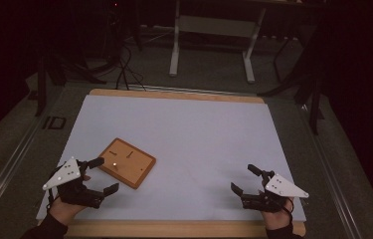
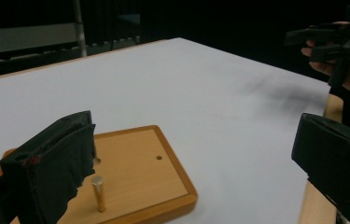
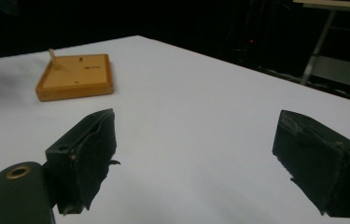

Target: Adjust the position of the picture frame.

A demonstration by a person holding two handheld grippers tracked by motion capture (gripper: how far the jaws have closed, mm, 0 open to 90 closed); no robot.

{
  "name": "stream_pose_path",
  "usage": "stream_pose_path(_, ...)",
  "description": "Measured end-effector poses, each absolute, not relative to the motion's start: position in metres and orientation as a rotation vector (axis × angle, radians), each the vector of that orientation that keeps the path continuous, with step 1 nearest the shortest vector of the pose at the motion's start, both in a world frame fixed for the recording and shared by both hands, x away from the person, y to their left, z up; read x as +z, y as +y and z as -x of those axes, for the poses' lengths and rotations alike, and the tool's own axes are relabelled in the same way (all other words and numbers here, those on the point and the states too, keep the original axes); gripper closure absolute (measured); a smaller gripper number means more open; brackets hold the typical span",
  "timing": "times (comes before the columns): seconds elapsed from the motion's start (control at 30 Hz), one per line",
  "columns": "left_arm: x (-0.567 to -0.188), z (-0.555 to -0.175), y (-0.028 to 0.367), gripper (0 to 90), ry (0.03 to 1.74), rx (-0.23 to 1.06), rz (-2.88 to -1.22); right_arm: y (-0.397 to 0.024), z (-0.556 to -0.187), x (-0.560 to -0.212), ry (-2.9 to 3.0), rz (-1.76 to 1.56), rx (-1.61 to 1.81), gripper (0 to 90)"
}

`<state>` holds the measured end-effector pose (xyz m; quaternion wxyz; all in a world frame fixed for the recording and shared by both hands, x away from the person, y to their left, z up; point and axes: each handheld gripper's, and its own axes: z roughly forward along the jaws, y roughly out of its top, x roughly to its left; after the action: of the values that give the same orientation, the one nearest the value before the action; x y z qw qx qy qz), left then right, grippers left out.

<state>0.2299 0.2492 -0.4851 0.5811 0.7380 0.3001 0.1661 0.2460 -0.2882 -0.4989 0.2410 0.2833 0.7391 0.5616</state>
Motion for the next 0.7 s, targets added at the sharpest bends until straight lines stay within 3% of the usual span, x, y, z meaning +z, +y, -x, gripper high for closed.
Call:
stream_pose_path(0.4, -0.492, -0.270, 0.256, 2.9, 0.741, 0.351, -1.811, -0.290, -0.246, -0.495, 1.995, -0.735, 1.567, 11.1)
stream_pose_path(0.57, -0.502, -0.279, 0.258, 12.6, 0.762, 0.352, -1.842, -0.290, -0.247, -0.496, 2.019, -0.771, 1.574, 10.9)
stream_pose_path(0.7, -0.519, -0.288, 0.259, 27.7, 0.799, 0.366, -1.890, -0.288, -0.247, -0.495, 2.025, -0.789, 1.609, 10.1)
